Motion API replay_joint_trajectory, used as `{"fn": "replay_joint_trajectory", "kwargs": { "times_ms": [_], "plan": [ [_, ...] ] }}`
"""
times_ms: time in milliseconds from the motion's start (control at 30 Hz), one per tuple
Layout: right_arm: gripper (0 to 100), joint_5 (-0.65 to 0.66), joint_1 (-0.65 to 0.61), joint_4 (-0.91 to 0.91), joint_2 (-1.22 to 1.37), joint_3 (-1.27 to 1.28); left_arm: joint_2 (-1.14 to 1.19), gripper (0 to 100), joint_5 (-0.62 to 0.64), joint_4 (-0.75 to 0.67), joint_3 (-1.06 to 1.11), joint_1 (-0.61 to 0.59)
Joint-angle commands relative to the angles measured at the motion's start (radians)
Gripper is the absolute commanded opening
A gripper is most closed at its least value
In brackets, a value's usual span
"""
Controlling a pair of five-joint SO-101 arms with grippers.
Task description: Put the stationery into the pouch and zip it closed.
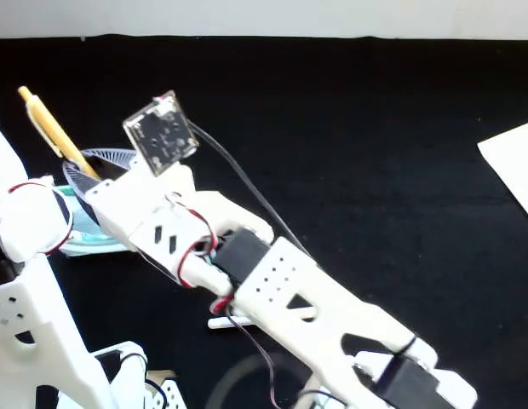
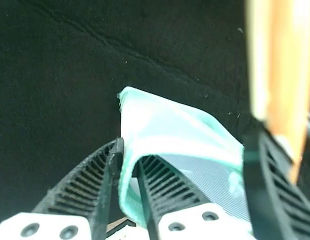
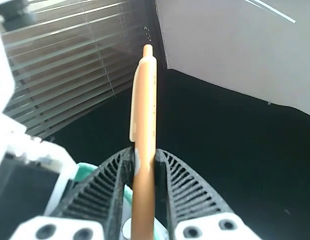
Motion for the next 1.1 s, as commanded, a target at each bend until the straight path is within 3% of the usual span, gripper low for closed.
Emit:
{"fn": "replay_joint_trajectory", "kwargs": {
  "times_ms": [0,233,433,700,1067],
  "plan": [
    [0.9,-0.006,0.005,-0.013,0.064,-0.091,0.013,1,0.012,-0.009,0.007,0.024],
    [0.9,-0.006,-0.004,-0.007,0.125,-0.197,0.013,1,0.012,-0.011,0.007,0.024],
    [0.9,-0.002,0.015,0.122,0.116,-0.208,0.013,1,0.012,-0.032,0.008,0.024],
    [0.8,0.115,0.096,0.478,-0.081,-0.348,0.015,1,0.012,-0.046,0.008,0.024],
    [0.8,0.362,0.081,1.013,-0.199,-0.481,0.015,1,0.012,-0.044,0.013,0.024]
  ]
}}
